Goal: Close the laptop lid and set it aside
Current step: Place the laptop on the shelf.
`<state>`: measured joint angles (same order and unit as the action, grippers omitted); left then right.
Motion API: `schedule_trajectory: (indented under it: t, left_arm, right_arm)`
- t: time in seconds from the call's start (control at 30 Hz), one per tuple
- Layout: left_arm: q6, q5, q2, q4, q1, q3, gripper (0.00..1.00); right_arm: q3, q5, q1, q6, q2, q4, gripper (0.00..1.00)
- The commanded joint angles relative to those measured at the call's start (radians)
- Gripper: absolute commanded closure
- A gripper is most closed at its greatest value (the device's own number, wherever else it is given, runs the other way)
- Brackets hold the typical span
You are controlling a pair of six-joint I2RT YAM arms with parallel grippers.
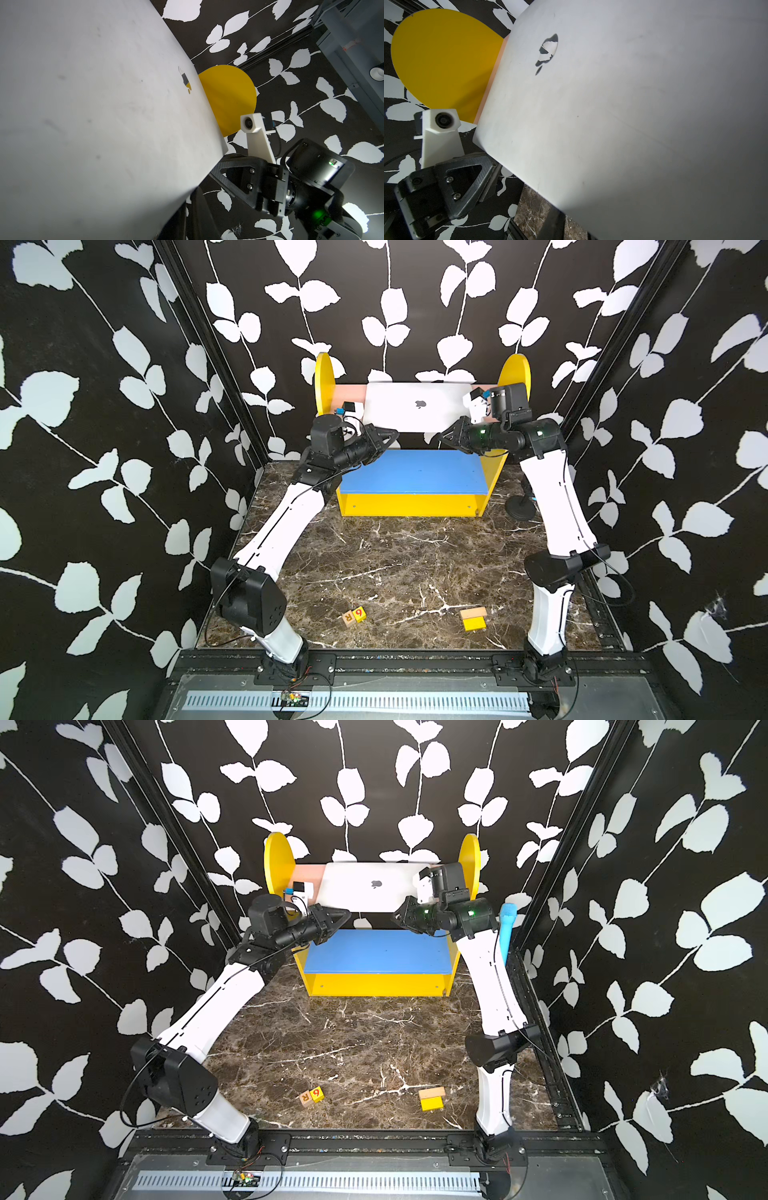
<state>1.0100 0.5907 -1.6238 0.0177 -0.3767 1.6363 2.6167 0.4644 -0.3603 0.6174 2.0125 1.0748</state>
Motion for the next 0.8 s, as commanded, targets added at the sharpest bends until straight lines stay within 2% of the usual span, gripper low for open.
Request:
schedule_trajectory:
  t: [0.0,0.77]
  left_arm:
    - [-0.020,0.003,0.000,0.012,0.010,0.045,0.90]
    - [-0.030,0.003,-0.043,-0.016,0.017,0.104,0.90]
  right_arm:
    - [0.029,0.000,0.013,0.004,0.017,-0.063,0.78]
    - [0.043,0.040,0.060,0.047,0.045,-0.128,0.77]
